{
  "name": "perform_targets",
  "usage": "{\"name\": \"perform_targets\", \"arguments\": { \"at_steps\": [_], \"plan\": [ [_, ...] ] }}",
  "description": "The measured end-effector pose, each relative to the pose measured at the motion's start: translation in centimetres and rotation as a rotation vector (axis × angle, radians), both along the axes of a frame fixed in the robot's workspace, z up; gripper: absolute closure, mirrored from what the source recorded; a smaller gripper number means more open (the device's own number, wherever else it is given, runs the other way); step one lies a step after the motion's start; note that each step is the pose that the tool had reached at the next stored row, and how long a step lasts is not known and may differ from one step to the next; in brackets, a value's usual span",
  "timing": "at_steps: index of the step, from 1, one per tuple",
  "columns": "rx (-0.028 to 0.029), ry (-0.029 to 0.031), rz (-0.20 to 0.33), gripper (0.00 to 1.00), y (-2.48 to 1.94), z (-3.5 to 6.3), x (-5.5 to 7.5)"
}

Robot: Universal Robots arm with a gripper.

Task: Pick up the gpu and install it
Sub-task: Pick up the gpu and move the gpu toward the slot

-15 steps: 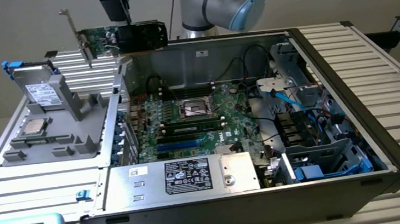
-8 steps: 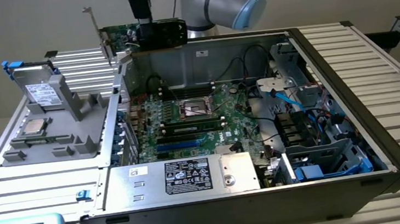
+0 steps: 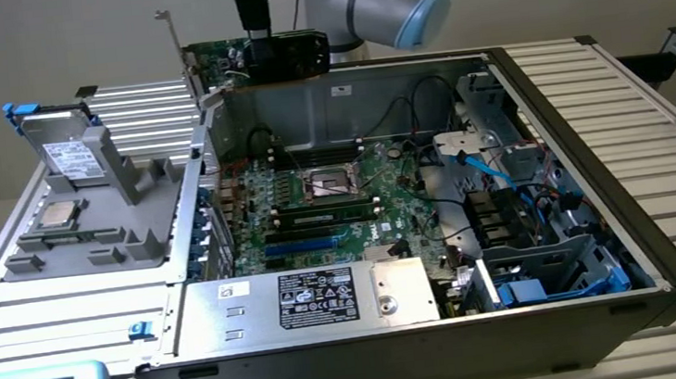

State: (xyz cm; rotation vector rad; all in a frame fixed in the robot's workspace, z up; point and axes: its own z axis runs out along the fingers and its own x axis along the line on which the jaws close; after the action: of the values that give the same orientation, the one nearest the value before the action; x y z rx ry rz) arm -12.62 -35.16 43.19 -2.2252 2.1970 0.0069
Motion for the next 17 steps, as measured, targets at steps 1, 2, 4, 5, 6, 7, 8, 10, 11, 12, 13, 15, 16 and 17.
{"name": "perform_targets", "arguments": {
  "at_steps": [1,2,4,5,6,7,8,10,11,12,13,15,16,17],
  "plan": [
    [0.0000,0.0000,-0.001,0.73,0.00,0.00,0.17],
    [0.0001,0.0000,-0.001,0.73,0.00,0.00,0.36],
    [0.0000,0.0000,-0.002,0.73,0.00,0.00,0.70],
    [-0.0001,0.0000,-0.002,0.73,0.00,0.00,0.76],
    [0.0000,0.0000,-0.002,0.73,0.00,0.00,0.76],
    [0.0000,0.0000,-0.002,0.73,0.00,0.00,0.76],
    [0.0001,-0.0001,-0.002,0.73,0.00,0.00,0.77],
    [0.0000,0.0001,-0.003,0.73,-0.02,0.00,0.94],
    [0.0000,0.0000,-0.006,0.73,-0.02,-0.01,1.00],
    [0.0001,0.0000,-0.010,0.73,-0.02,-0.02,1.07],
    [0.0002,-0.0001,-0.015,0.73,-0.02,-0.03,1.12],
    [0.0002,-0.0001,-0.033,0.73,-0.02,-0.07,1.13],
    [0.0001,0.0000,-0.045,0.73,-0.02,-0.09,1.13],
    [0.0001,0.0001,-0.054,0.73,-0.02,-0.10,1.15]
  ]
}}
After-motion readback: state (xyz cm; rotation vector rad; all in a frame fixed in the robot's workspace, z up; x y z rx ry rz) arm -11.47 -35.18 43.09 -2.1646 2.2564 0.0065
